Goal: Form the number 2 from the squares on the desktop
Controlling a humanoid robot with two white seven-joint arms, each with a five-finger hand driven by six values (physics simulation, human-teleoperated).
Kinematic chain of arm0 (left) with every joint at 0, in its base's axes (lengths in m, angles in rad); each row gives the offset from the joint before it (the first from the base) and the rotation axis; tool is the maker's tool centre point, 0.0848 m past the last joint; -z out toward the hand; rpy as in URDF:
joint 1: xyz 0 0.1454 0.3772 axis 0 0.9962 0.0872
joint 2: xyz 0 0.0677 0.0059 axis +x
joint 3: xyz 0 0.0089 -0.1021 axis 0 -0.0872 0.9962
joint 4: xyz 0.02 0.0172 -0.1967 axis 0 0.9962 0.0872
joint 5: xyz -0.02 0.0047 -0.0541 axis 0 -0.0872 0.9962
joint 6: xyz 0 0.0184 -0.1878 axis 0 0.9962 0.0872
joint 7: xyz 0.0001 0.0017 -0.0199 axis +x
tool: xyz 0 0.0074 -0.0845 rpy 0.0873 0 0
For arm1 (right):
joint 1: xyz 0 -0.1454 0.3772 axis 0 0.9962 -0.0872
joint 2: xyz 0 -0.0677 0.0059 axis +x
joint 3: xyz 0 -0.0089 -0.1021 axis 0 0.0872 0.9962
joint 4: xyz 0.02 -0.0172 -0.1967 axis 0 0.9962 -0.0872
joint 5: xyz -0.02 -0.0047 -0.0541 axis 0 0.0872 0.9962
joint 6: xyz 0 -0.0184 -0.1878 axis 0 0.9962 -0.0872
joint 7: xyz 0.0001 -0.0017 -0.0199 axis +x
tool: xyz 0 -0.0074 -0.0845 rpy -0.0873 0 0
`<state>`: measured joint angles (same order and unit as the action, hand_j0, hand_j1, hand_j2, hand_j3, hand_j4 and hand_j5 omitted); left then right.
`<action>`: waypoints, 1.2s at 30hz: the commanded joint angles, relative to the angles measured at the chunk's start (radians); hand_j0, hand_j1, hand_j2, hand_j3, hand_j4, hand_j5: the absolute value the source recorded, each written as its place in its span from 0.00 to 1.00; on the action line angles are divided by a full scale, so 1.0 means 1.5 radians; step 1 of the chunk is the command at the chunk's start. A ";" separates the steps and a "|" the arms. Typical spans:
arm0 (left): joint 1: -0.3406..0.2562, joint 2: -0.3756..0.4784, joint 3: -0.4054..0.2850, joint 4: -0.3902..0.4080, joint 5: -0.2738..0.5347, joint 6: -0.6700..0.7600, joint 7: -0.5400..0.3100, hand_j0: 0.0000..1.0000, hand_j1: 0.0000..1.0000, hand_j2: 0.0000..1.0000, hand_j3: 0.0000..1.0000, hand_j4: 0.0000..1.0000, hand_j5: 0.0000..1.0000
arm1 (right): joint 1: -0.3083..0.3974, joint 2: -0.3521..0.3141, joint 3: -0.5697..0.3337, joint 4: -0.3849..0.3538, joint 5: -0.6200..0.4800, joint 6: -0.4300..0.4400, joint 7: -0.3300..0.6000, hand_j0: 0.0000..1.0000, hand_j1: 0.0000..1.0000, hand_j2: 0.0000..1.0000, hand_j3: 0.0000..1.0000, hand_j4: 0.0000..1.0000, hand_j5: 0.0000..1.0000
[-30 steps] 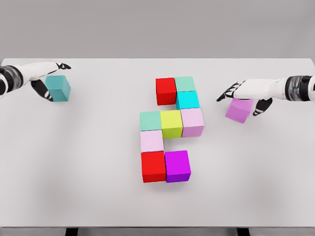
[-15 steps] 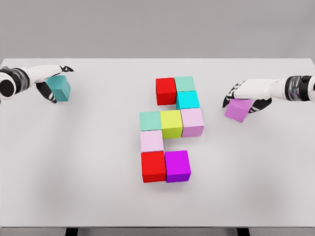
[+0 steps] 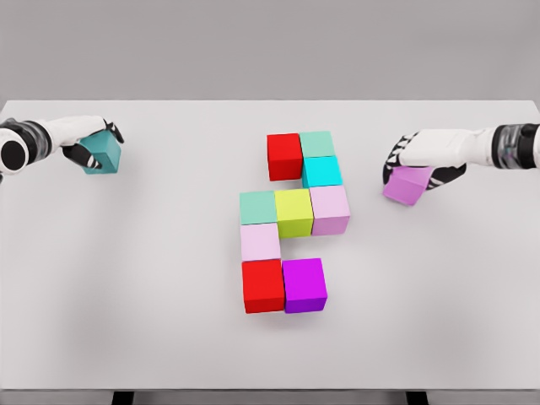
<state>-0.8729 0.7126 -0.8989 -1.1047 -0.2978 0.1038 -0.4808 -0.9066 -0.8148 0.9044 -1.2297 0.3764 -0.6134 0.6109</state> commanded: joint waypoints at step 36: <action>-0.021 -0.094 0.011 -0.160 0.037 0.059 -0.049 0.40 0.40 0.40 0.40 0.40 0.40 | -0.044 -0.120 0.216 -0.289 -0.236 0.002 0.000 0.62 0.62 0.62 0.62 0.62 0.62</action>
<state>-0.9050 0.5944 -0.8828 -1.3397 -0.2475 0.1927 -0.5556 -0.9725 -1.0091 1.2059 -1.6632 0.0265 -0.6138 0.6106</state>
